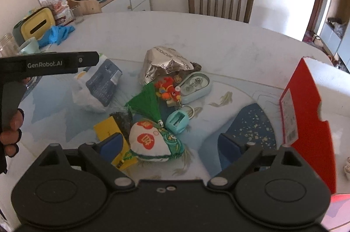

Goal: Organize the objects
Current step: 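Grasp the printed white plastic bag with left tool while right grasps egg-shaped plush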

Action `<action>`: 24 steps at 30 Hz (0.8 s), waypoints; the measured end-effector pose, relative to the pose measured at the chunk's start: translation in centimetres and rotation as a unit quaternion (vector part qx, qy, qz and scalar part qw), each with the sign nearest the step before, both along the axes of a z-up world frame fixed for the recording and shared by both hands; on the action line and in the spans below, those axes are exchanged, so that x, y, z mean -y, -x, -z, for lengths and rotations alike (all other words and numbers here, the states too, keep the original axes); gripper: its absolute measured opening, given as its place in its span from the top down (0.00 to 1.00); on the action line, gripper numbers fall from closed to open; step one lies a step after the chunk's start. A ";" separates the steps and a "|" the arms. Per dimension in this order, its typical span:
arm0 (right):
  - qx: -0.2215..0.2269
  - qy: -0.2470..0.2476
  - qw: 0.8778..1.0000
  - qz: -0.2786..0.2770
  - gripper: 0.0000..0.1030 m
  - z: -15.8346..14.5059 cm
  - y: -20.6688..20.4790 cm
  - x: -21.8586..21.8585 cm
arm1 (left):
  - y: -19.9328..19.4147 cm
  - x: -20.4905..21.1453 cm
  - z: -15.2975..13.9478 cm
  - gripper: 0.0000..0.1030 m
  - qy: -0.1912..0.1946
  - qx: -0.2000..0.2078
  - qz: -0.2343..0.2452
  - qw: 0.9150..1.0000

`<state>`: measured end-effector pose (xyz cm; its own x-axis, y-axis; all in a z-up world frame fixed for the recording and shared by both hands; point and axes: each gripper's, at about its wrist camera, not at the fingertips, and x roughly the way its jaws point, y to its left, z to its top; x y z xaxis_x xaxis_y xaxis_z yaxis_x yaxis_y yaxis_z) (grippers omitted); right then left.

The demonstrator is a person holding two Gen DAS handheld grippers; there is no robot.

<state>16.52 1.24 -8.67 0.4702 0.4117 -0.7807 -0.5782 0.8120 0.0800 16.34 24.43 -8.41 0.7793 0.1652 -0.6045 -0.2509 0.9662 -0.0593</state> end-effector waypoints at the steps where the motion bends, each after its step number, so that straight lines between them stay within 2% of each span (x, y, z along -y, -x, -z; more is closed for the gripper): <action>1: -0.001 0.000 1.000 0.002 0.10 0.2 -0.2 -0.1 | -0.4 -0.3 0.3 0.00 0.000 -0.003 0.000 1.000; 5: -0.004 0.011 1.000 0.004 0.10 1.0 -0.8 -1.1 | -1.9 -1.2 1.5 0.00 0.006 -0.019 -0.001 1.000; 14: -0.051 -0.002 0.998 0.023 0.11 2.8 -2.3 -2.1 | -4.4 -3.0 4.2 0.00 0.037 -0.070 -0.003 0.997; 17: -0.066 0.000 0.997 0.030 0.12 3.5 -2.7 -2.2 | -5.0 -3.3 5.4 0.00 0.050 -0.095 0.002 0.994; 24: -0.091 -0.008 0.995 0.033 0.15 4.3 -3.0 -2.1 | -5.1 -3.8 7.1 0.01 0.066 -0.122 0.001 0.990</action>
<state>19.47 3.35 -12.98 0.3481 0.3969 -0.8493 -0.4982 0.8457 0.1911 21.42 28.19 -15.50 0.6071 0.0712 -0.7914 -0.2714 0.9547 -0.1223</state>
